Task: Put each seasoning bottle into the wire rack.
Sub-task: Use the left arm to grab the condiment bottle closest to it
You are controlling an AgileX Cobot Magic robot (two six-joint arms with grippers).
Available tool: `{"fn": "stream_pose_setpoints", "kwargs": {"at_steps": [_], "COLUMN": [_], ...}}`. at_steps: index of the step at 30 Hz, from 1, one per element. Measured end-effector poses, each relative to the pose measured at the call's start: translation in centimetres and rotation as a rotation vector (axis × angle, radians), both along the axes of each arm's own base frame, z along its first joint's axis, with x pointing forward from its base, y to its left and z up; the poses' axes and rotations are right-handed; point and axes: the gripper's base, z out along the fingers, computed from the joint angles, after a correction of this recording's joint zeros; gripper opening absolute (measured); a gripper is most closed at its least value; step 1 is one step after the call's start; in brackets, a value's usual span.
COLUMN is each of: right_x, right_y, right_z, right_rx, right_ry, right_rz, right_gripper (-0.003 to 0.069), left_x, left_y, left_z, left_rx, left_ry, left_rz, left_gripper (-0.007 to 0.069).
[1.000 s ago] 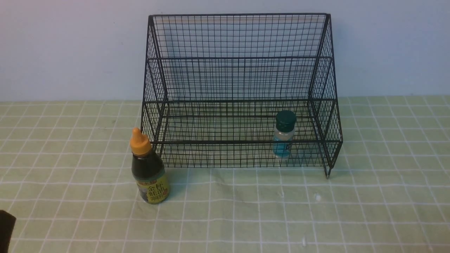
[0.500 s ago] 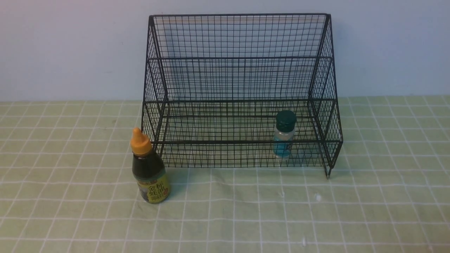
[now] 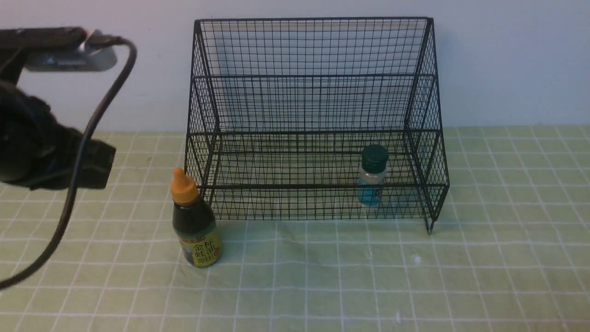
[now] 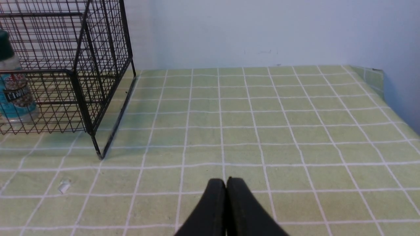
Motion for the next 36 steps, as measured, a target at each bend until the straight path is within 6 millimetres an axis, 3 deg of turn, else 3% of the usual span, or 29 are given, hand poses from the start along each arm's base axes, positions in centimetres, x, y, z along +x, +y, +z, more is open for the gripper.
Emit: {"fn": "stream_pose_setpoints", "kwargs": {"at_steps": [6,11,15,21,24,30,35,36], "right_x": [0.0,0.0,0.0,0.0,0.0,0.0,0.0,0.0], "right_y": [0.0,0.0,0.0,0.0,0.0,0.0,0.0,0.0], "right_z": [0.0,0.0,0.0,0.0,0.0,0.0,0.0,0.0], "right_rx": [0.0,0.0,0.0,0.0,0.0,0.0,0.0,0.0], "right_ry": [-0.001,-0.001,-0.001,-0.001,-0.001,-0.001,-0.001,-0.001], "right_rz": [0.0,0.0,0.0,0.0,0.0,0.0,0.0,0.0], "right_gripper": [-0.0015,-0.0015,-0.0015,-0.0015,-0.0015,-0.0015,-0.0015,-0.0015], "left_x": [1.5,2.7,3.9,5.9,6.9,8.4,9.3,9.4], "left_y": [-2.5,-3.7,-4.2,-4.8,-5.1,-5.6,-5.8,-5.9], "left_z": [0.6,-0.7,-1.8,-4.5,-6.0,-8.3,-10.1,-10.5], "left_rx": [0.083,0.212,0.228,0.225,0.224,0.215,0.206,0.201], "left_ry": [-0.016,-0.013,-0.008,0.069,0.102,0.14,0.185,0.203], "left_rz": [-0.091,-0.169,-0.176,-0.145,-0.132,-0.098,-0.06,-0.04], "left_gripper": [-0.0006,0.0052,0.0211,0.0531,0.0615,0.0626,0.0512,0.044]}}
